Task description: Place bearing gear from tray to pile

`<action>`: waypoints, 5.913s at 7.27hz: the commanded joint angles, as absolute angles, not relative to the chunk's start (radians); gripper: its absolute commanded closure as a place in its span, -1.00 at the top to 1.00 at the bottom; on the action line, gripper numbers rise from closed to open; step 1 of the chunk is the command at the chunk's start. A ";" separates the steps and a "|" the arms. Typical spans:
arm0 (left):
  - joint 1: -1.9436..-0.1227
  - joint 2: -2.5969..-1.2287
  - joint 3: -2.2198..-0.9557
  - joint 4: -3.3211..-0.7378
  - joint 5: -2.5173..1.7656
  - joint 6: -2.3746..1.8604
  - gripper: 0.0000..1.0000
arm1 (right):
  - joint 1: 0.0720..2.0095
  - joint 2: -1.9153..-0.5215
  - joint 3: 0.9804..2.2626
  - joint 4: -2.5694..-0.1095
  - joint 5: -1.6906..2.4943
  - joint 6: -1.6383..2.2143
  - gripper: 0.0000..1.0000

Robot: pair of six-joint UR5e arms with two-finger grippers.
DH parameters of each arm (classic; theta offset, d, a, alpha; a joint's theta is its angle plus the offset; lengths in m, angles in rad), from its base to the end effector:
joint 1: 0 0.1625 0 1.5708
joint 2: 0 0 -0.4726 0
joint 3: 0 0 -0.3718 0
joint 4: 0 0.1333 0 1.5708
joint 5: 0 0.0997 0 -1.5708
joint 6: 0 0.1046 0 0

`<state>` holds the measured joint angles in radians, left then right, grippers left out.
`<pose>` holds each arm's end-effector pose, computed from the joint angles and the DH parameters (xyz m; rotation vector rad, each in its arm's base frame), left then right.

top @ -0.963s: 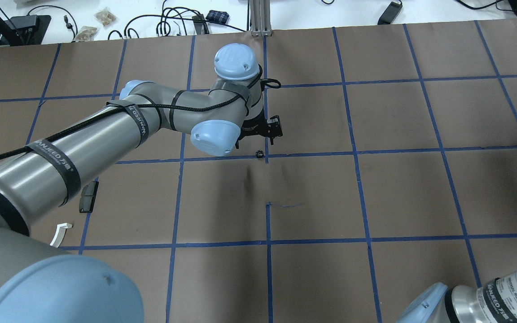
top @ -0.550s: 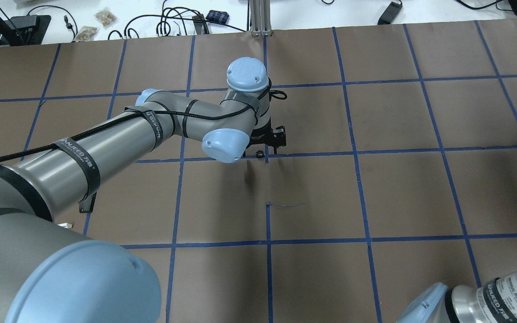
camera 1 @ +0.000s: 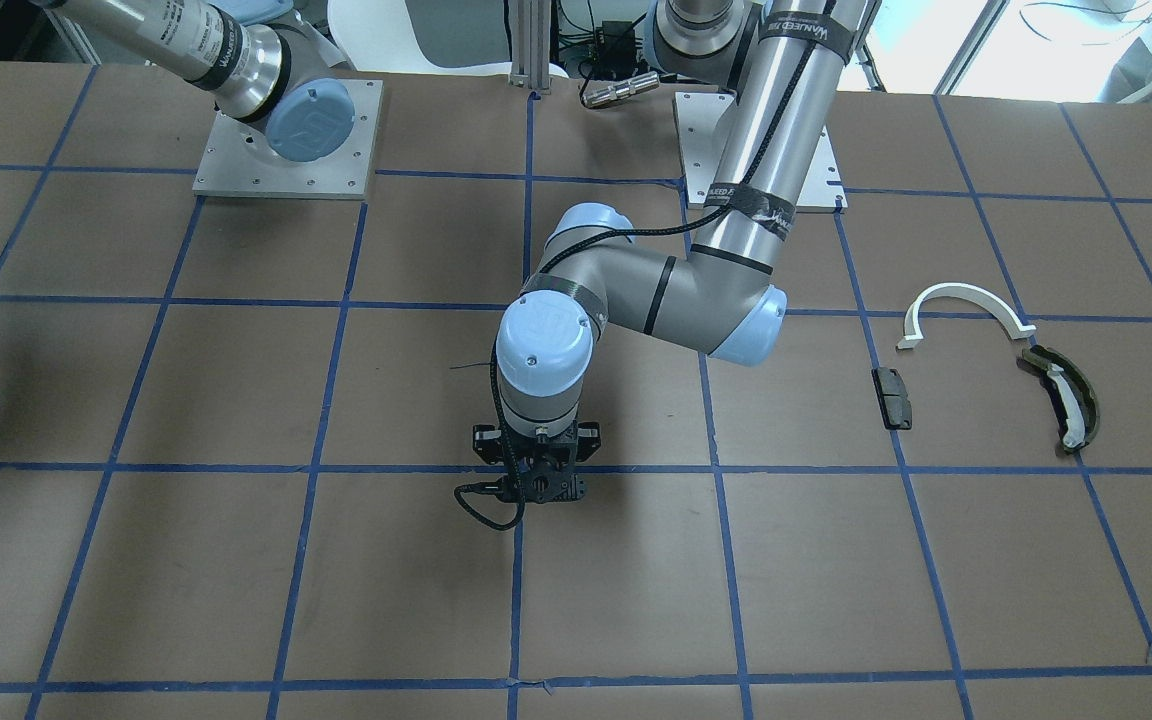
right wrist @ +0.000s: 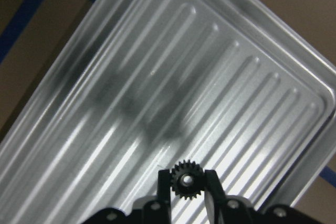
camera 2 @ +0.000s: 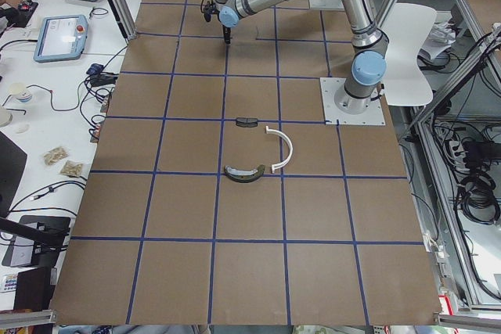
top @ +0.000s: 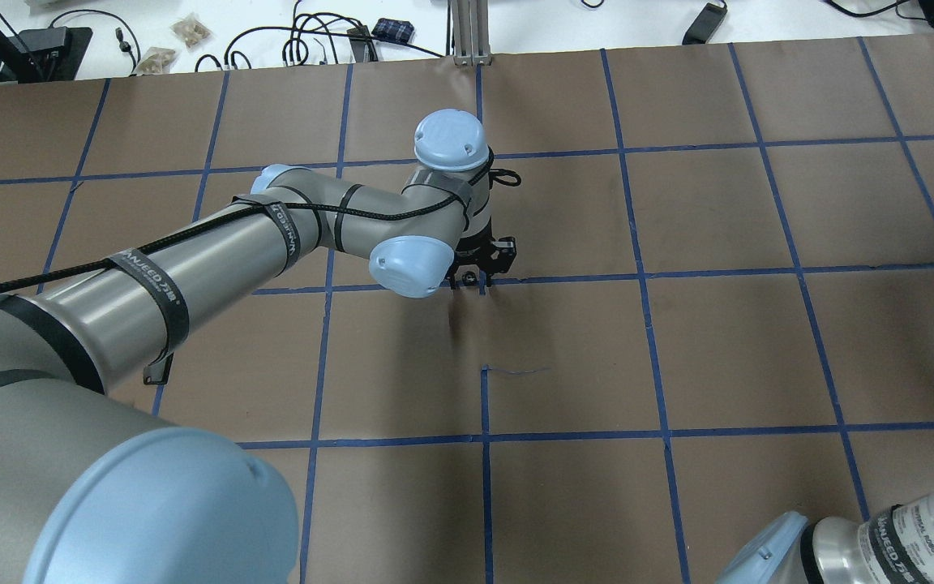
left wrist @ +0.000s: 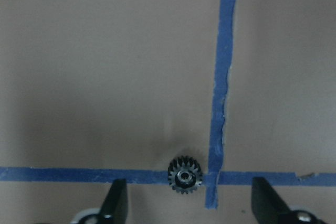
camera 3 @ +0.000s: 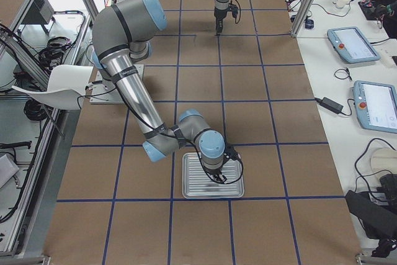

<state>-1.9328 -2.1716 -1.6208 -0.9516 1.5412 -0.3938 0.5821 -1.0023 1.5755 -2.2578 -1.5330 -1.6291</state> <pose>-0.3610 -0.5683 0.2194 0.0504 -3.1247 -0.0630 -0.4907 -0.4873 0.2666 0.9599 -2.8843 0.1003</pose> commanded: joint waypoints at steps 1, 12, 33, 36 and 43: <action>-1.933 -2.177 -1.618 -0.951 1.540 -0.377 -0.71 | 0.679 -1.157 1.582 -2.070 -1.529 -1.480 -1.00; -1.284 -1.815 -1.825 -1.186 1.677 0.417 -1.00 | 1.831 -1.109 1.638 -2.161 -1.523 0.100 -1.00; -1.852 -2.068 -1.698 -0.925 1.528 -0.397 0.66 | 1.589 -1.535 1.578 -1.683 -1.594 -0.017 1.00; -1.928 -2.097 -1.712 -0.856 1.532 -0.454 0.64 | 1.591 -1.539 1.577 -1.681 -1.592 -0.015 1.00; -1.953 -2.134 -1.706 -0.862 1.534 -0.446 -0.15 | 1.592 -1.540 1.566 -1.683 -1.591 -0.020 1.00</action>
